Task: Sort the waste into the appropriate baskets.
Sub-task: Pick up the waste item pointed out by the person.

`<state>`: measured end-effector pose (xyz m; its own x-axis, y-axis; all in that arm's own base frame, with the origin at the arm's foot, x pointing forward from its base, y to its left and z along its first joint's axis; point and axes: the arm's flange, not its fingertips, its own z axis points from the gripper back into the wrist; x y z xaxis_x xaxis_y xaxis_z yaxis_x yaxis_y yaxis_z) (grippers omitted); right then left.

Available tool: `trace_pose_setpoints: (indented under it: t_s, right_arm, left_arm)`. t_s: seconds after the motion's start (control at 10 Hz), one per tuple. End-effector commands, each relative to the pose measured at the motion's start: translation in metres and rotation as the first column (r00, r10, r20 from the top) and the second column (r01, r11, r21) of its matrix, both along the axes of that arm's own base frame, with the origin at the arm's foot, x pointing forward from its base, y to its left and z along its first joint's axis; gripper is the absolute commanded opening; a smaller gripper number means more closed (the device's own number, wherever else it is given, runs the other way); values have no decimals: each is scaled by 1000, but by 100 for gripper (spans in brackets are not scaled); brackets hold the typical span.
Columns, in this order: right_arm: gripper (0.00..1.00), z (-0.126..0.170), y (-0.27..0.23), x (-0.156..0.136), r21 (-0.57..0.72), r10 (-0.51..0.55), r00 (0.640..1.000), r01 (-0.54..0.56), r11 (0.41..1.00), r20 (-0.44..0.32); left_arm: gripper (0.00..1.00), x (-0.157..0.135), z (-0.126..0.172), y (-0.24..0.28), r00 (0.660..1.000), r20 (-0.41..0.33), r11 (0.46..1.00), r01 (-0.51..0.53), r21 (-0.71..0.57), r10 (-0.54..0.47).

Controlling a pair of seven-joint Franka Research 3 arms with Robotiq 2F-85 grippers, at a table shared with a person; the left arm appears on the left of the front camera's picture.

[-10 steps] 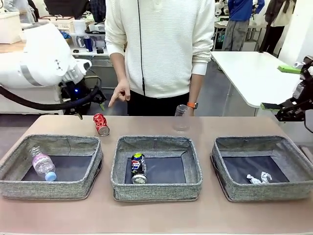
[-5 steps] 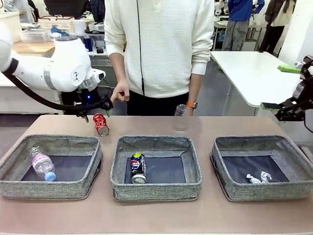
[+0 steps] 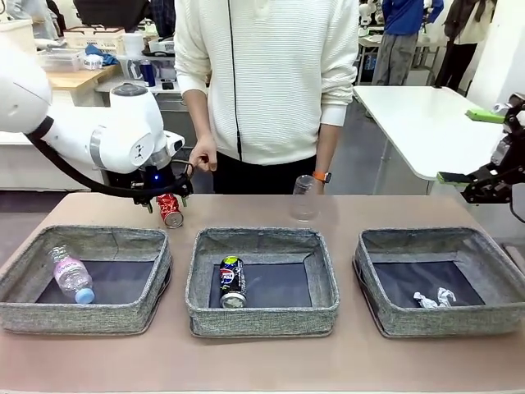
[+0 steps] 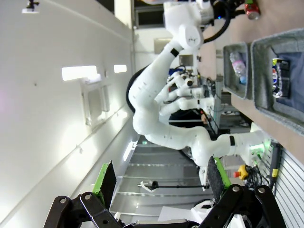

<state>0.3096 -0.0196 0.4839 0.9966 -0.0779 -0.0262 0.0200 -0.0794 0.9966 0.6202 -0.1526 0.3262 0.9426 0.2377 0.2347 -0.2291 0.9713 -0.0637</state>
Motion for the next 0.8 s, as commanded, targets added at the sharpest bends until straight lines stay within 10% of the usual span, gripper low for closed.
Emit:
trace_pose_setpoints:
  t_s: [0.0,0.3,0.6,0.7]
  right_arm:
    - [100,2,-1,-1,6,5,1000,-5,1000,10]
    - [100,2,-1,-1,6,5,1000,-5,1000,10]
    - [100,2,-1,-1,6,5,1000,-5,1000,10]
    - [100,2,-1,-1,6,5,1000,-5,1000,10]
  left_arm:
    - [100,10,-6,-1,1000,7,1000,-21,18,21]
    - [100,9,-13,-7,1000,11,1000,-22,15,22]
    - [13,10,-11,-6,999,32,999,12,33,-13]
    - [0,12,-12,-4,999,26,999,21,32,-22]
